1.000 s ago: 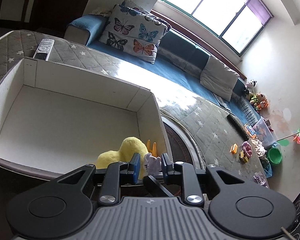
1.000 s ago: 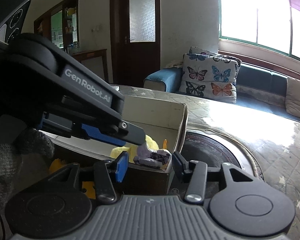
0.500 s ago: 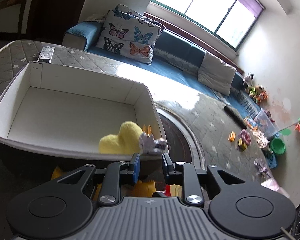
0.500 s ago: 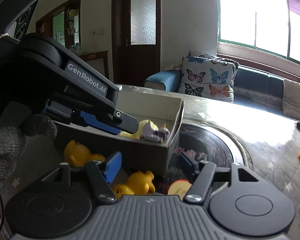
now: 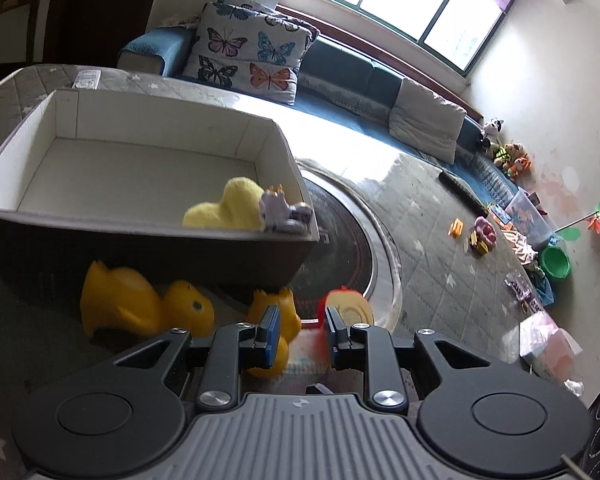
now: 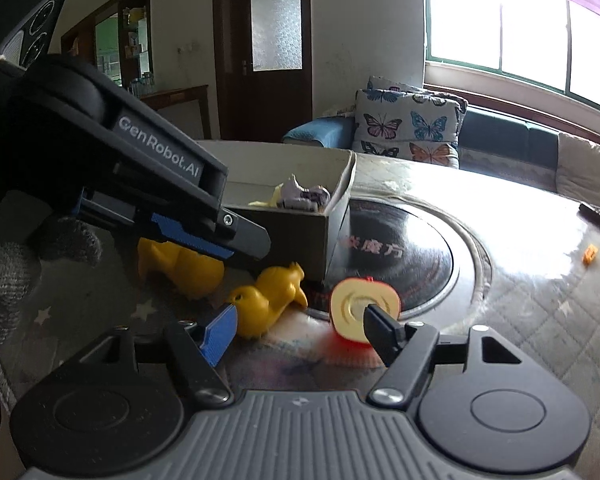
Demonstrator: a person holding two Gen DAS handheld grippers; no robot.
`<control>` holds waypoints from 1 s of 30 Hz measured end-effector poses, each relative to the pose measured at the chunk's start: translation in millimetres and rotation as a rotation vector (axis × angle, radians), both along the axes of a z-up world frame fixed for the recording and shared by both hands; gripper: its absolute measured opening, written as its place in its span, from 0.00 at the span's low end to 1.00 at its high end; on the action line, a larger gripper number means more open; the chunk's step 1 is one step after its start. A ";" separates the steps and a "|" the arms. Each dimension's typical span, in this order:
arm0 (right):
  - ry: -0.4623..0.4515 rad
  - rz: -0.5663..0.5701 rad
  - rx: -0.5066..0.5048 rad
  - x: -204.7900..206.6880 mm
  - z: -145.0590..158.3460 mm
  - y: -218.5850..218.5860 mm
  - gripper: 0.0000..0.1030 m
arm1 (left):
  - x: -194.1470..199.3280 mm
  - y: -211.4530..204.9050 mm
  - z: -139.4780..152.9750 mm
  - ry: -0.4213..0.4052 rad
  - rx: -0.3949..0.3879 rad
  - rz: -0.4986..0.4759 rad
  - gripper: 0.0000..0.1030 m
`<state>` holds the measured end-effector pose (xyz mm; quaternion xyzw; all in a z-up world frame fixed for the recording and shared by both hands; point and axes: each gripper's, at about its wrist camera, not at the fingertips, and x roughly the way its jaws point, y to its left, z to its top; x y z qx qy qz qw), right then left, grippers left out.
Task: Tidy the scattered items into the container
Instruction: 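Reach the left tool to the red apple-shaped toy and grasp it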
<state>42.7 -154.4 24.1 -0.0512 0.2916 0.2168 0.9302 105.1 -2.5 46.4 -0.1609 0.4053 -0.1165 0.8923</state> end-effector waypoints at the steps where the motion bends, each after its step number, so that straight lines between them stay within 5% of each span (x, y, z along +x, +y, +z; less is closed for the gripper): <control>1: 0.003 -0.001 0.000 -2.2 -0.7 -0.8 0.74 | -2.0 -0.8 -0.8 0.003 0.002 -0.002 0.25; 30: 0.039 -0.026 0.000 -35.0 -14.2 -6.9 0.92 | -27.9 -20.2 -19.8 0.061 0.061 -0.033 0.28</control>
